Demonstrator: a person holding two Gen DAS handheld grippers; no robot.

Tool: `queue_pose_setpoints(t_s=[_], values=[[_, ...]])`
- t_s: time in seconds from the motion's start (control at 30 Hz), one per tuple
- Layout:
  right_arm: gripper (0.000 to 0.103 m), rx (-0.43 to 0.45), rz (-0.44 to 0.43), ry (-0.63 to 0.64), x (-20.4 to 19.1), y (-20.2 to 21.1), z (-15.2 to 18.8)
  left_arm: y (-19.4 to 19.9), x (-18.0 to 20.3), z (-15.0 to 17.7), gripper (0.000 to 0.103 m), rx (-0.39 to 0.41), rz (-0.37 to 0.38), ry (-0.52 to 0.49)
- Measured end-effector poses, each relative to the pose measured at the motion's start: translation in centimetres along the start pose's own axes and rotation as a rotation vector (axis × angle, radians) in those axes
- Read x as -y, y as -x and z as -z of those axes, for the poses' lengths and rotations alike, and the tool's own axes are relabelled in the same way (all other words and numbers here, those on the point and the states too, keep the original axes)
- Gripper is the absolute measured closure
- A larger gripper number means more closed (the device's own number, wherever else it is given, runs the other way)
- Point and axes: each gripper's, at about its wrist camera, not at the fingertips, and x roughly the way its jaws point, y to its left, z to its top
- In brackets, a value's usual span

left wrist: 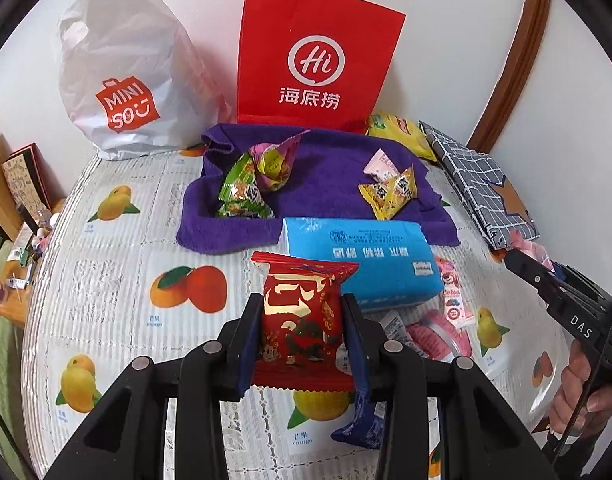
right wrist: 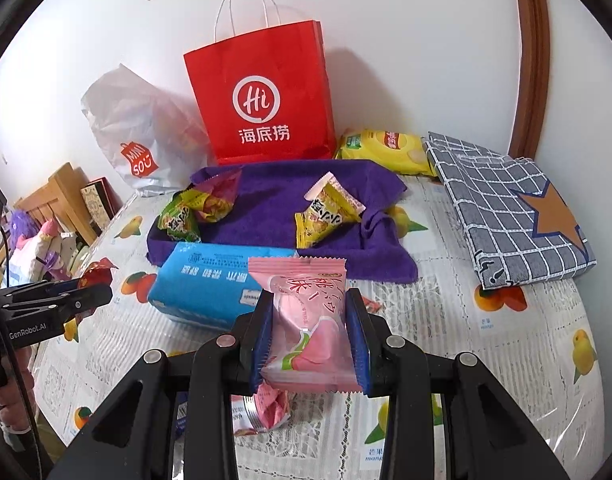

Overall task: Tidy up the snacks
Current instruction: 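Carry the red packet with the left tool while the right tool carries the pink candy to the towel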

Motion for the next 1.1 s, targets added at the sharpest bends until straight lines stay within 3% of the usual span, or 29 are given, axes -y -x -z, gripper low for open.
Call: queue_pose_setpoints(t_s=[0.57,1.1], values=[[0.068,0.002,-0.012,0.003,-0.4,-1.0,-2.3,-0.4,-0.2,-2.7,0.066,0.009,0.002,0.011],[0.068,0.026,-0.032,0.003,-0.7,-4.3,-8.6,-1.7,0.2,-9.6,0.066,0.051,-0.015,-0.013]])
